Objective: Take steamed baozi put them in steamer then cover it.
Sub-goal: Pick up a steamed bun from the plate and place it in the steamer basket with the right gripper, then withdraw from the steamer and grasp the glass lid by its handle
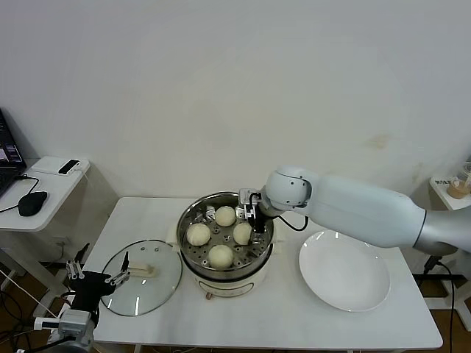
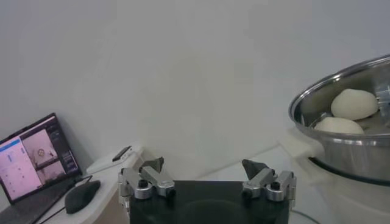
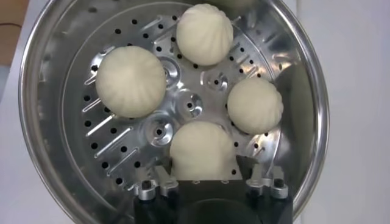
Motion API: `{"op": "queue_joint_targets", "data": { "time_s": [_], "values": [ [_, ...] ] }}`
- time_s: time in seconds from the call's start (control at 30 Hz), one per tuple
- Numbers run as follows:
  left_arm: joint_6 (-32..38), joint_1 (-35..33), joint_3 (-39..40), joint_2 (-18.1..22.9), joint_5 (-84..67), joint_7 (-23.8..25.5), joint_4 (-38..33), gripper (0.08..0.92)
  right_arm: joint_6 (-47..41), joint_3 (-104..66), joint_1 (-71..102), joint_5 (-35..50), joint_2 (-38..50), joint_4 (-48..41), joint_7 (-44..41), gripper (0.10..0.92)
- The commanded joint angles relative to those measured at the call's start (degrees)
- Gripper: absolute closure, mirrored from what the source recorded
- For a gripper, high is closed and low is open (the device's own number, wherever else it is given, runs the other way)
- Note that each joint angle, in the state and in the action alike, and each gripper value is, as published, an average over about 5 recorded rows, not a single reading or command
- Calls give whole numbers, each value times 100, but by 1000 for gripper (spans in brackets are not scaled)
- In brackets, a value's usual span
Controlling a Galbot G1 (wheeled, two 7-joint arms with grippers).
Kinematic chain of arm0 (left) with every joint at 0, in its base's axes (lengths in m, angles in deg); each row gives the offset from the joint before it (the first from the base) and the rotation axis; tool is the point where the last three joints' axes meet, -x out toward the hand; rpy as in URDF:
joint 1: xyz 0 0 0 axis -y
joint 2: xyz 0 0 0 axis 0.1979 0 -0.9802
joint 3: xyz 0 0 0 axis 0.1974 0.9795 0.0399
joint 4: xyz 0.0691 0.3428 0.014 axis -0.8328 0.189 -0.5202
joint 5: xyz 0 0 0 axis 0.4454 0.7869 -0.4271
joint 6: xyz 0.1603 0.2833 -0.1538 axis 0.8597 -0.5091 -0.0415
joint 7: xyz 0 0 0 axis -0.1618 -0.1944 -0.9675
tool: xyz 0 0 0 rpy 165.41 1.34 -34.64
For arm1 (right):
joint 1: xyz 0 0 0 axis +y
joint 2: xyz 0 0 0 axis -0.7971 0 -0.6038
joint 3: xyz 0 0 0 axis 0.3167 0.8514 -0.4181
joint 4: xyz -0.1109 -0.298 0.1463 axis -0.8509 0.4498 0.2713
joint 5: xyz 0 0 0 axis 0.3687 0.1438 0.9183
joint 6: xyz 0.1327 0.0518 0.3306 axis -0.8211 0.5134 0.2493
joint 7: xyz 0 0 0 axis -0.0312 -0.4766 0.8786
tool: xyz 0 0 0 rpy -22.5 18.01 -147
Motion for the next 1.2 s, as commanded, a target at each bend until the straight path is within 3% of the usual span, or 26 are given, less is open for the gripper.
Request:
{"op": "queue_joint_targets", "data": {
  "time_s": [0.03, 0.37, 0.73, 1.03, 1.2],
  "values": [
    [-2, 14, 5, -9, 3, 2, -9, 177, -7, -367, 7, 185, 411, 628, 310, 213],
    [53, 118, 60, -2, 9, -24, 82, 177, 472, -1636, 1224, 275, 1111, 1448, 2200, 202],
    [212, 197, 121, 30, 16, -63, 208, 177, 2486, -5389, 5192, -423, 1390, 1963, 3940, 203],
    [624, 255, 244, 136, 235, -159, 563, 177, 4061, -8619, 8313, -1030, 74, 2352, 3784, 203],
    [1061, 242, 241, 120, 998, -264, 903, 177, 4383, -9830, 9231, -1026, -811, 2571, 3422, 203]
  ]
}}
